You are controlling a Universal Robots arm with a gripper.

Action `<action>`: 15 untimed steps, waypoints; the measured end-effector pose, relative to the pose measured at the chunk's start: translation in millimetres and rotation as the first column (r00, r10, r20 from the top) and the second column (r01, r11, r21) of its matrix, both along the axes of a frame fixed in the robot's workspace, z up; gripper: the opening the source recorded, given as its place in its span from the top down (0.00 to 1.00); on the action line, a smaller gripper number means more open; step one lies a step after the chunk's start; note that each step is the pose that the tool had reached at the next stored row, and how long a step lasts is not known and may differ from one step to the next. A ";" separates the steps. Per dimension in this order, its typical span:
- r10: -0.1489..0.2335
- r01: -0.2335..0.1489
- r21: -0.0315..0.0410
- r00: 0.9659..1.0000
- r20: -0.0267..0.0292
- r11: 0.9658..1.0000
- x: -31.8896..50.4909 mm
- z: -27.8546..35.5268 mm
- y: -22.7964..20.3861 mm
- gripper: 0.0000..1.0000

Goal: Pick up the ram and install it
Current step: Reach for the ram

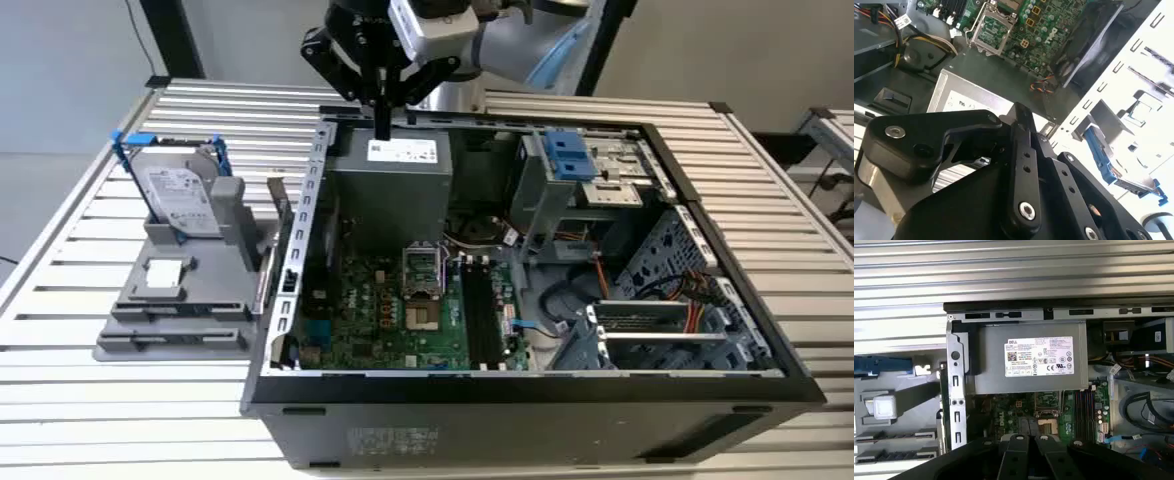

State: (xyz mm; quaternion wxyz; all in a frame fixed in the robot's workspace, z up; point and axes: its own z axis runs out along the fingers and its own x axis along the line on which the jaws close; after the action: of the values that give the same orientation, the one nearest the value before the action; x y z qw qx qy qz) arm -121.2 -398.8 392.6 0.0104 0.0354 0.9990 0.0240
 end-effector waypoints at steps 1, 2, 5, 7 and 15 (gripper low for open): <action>0.000 0.000 0.000 1.000 0.000 1.000 0.0 0.0 0.0 1.00; 0.000 0.000 0.000 1.000 0.000 1.000 0.0 0.0 0.0 1.00; 0.000 0.000 0.000 1.000 0.000 1.000 0.0 0.0 0.0 1.00; 0.000 0.000 0.000 1.000 0.000 1.000 0.0 0.0 0.0 1.00; 0.000 0.000 0.001 1.000 0.001 1.000 -3.7 0.1 -1.0 1.00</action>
State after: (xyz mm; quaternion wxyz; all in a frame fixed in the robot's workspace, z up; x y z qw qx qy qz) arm -124.9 -399.8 392.7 0.0107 0.0354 0.9990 0.0244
